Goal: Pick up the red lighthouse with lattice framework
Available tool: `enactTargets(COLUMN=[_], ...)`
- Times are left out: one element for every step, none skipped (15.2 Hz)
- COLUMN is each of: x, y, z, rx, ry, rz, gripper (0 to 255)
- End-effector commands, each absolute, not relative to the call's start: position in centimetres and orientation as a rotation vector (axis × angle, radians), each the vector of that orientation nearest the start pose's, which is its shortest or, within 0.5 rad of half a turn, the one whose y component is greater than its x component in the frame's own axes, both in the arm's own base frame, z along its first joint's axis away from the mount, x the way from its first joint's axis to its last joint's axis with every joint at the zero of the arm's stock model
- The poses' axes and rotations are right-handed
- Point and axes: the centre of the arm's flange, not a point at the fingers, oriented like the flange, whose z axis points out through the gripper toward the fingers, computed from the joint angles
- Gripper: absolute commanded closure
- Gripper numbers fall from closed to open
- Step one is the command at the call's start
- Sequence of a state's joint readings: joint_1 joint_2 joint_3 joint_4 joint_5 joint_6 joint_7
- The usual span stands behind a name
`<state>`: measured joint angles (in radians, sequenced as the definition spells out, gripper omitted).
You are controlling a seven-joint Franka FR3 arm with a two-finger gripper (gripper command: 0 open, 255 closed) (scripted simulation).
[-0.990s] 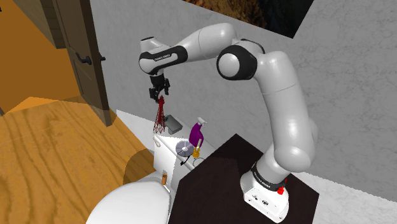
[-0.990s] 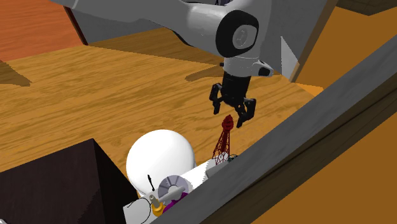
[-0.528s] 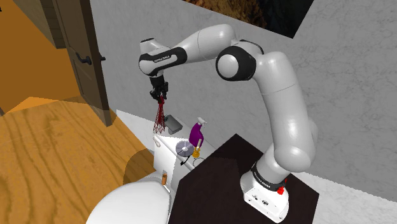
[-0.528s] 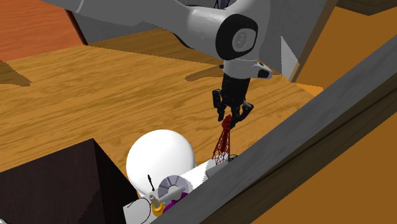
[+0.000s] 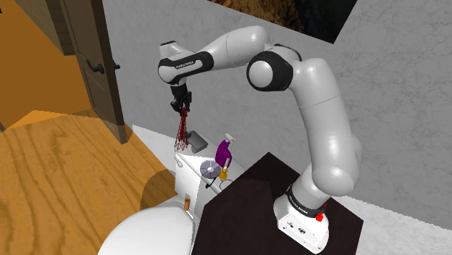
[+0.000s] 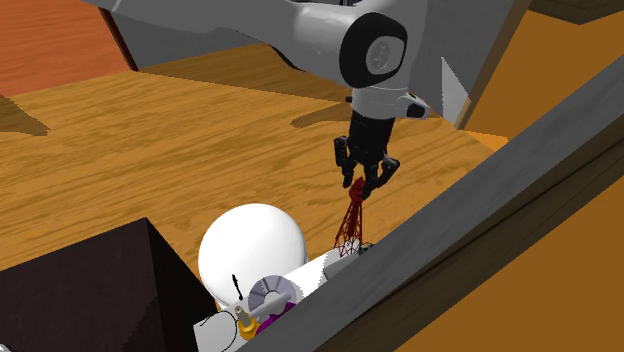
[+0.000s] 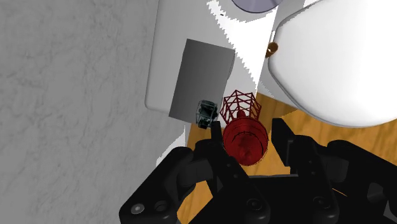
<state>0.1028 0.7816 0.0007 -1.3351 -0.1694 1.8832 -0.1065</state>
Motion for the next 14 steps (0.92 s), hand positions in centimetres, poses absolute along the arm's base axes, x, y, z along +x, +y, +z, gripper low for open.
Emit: enactTargets(x=[71.1, 71.1, 71.1, 71.1, 71.1, 71.1, 71.1, 71.1, 71.1, 71.1, 71.1, 71.1, 71.1, 71.1], y=[6.1, 6.1, 6.1, 6.1, 6.1, 6.1, 6.1, 6.1, 6.1, 6.1, 6.1, 6.1, 6.1, 6.1], z=[25.7, 26.2, 26.8, 27.3, 27.8, 28.4, 28.9, 29.4, 29.9, 30.5, 31.0, 31.5, 31.6, 31.6], rx=[-3.24, -3.24, -3.24, -3.24, -3.24, -3.24, -3.24, -3.24, -3.24, -3.24, -3.24, -3.24, -3.24, -3.24], ry=[-0.458, -0.458, -0.458, -0.458, -0.458, -0.458, -0.458, -0.458, -0.458, -0.458, -0.458, -0.458, -0.458, -0.458], rz=[0.384, 0.384, 0.384, 0.384, 0.384, 0.384, 0.384, 0.384, 0.384, 0.384, 0.384, 0.384, 0.384, 0.384], gripper=[255, 255, 255, 255, 255, 255, 255, 255, 255, 255, 255, 255, 255, 255])
